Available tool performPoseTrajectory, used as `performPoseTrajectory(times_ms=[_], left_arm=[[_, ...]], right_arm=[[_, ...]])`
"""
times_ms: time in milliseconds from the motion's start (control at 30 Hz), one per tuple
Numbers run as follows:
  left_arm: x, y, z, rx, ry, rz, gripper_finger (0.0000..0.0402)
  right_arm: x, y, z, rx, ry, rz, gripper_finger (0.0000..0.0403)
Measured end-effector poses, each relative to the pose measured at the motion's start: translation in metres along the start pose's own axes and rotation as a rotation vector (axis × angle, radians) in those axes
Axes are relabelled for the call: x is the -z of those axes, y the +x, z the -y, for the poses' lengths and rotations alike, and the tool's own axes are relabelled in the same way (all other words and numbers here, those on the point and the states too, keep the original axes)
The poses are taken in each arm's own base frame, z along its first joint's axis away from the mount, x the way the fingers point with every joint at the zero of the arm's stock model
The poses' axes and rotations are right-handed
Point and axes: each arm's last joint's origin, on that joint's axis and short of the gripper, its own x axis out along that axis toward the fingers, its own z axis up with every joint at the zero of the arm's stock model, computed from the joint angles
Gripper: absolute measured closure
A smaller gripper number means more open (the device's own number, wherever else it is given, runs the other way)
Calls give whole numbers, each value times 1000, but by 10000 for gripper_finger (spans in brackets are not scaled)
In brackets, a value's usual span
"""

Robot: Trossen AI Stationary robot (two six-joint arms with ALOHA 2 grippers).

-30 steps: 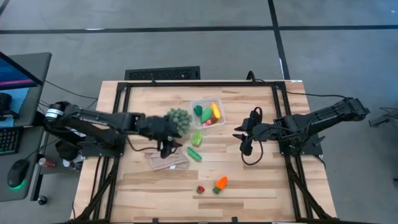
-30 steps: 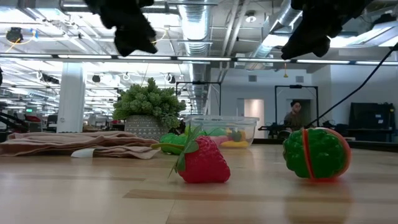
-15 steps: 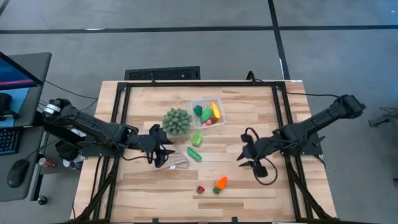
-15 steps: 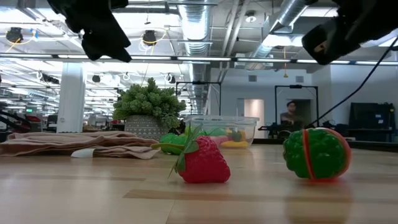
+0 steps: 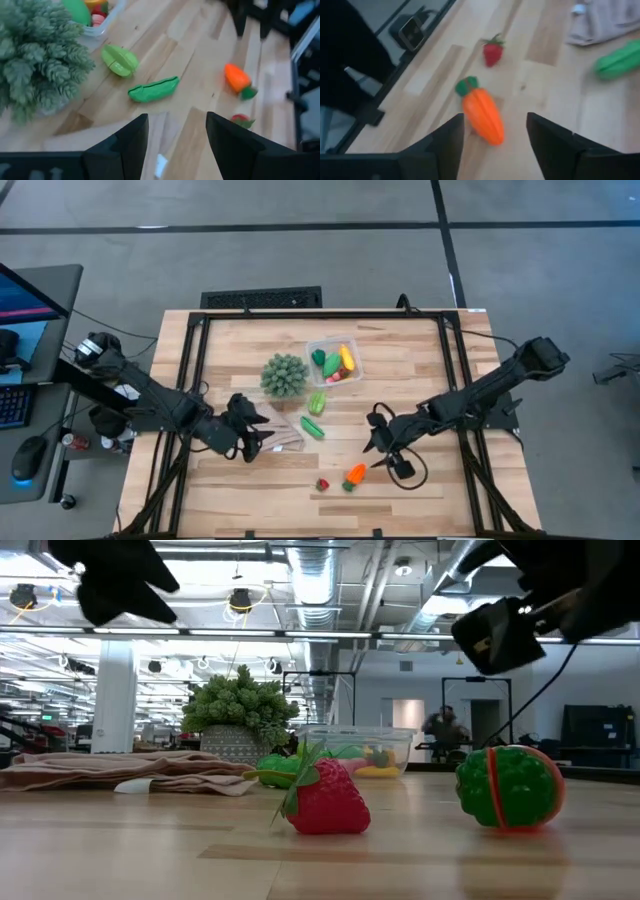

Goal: Pick and placing Produce into tupperware
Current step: Put the carrot into the transparent bin

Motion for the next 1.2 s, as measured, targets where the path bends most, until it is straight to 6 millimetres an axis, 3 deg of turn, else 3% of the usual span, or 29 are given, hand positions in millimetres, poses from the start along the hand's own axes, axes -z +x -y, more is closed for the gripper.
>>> performPoseTrajectory(times_ms=[167,367,633,1000,1200], left_arm=[[12,-13,10,-1,-147,83,212],[25,-28,19,7,-250,213,212],[37,-45,21,-21,-258,400,212],[45,-49,15,-42,-238,405,212],[46,-50,14,-45,-221,402,212]], right_arm=[[7,13,1,-46,-73,-45,150],[7,26,2,-83,-128,-3,147],[8,32,3,-99,-130,14,147],[3,31,14,-57,-112,56,147],[-1,46,20,-57,-134,114,147]])
